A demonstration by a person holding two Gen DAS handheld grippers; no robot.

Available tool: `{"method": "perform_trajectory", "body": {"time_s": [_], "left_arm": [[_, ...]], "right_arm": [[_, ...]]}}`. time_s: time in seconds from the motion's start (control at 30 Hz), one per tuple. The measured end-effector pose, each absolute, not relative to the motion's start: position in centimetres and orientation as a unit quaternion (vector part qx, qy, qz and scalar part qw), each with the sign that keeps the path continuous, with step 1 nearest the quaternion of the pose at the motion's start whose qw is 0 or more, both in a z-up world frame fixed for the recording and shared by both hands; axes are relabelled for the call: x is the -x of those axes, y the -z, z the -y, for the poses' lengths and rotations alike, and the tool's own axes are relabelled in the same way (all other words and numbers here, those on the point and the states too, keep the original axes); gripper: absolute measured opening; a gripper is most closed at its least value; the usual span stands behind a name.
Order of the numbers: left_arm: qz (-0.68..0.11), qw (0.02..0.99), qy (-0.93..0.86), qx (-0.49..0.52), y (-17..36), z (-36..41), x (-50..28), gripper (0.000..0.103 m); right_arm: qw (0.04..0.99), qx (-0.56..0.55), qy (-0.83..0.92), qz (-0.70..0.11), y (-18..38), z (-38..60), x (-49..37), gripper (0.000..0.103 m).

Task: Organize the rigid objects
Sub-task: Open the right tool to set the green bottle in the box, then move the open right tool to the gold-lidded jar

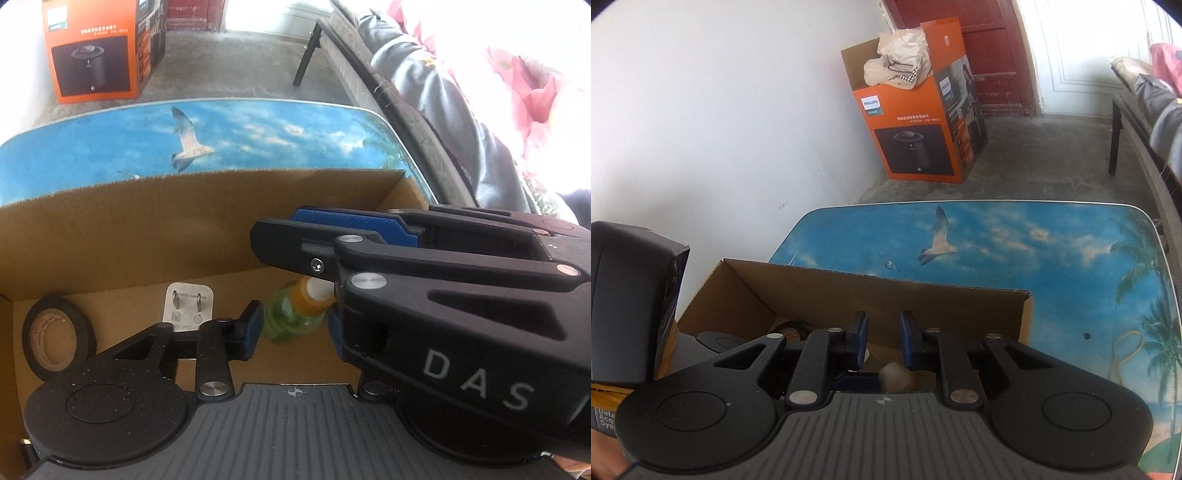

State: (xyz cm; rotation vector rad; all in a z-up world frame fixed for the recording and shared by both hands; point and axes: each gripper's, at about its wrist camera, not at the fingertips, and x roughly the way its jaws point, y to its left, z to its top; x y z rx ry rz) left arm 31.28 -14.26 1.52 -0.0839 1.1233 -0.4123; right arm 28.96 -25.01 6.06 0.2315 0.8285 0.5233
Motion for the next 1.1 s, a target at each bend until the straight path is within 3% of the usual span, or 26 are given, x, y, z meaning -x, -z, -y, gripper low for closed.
{"method": "perform_trajectory", "body": {"time_s": [0.07, 0.13, 0.33, 0.4, 0.47, 0.6, 0.83, 1.1], "left_arm": [[-0.517, 0.833, 0.195, 0.044, -2.0, 14.2, -30.9, 0.061], [-0.505, 0.839, 0.198, 0.047, -2.7, 14.1, -30.4, 0.068], [-0.461, 0.857, 0.225, 0.050, -6.8, 12.8, -26.5, 0.080], [-0.438, 0.865, 0.239, 0.046, -8.5, 11.9, -24.3, 0.088], [-0.419, 0.873, 0.248, 0.039, -10.0, 10.9, -21.6, 0.095], [-0.387, 0.880, 0.274, 0.028, -11.3, 8.5, -15.4, 0.099], [-0.344, 0.909, 0.236, 0.014, -8.8, 4.6, -6.0, 0.102], [-0.351, 0.916, 0.195, -0.003, -2.2, 3.9, -2.2, 0.101]], "right_arm": [[0.881, -0.109, -0.246, -0.389, -6.6, 25.2, -28.6, 0.023], [0.885, -0.113, -0.244, -0.379, -7.3, 25.6, -27.8, 0.023], [0.889, -0.176, -0.258, -0.335, -11.0, 28.5, -22.6, 0.027], [0.888, -0.199, -0.267, -0.316, -12.4, 29.5, -20.1, 0.046], [0.888, -0.216, -0.276, -0.297, -13.5, 30.2, -17.3, 0.057], [0.875, -0.256, -0.298, -0.283, -14.4, 30.9, -12.1, 0.069], [0.815, -0.331, -0.363, -0.308, -11.5, 28.5, -6.8, 0.071], [0.845, -0.224, -0.334, -0.352, -6.3, 20.8, -5.7, 0.068]]}}
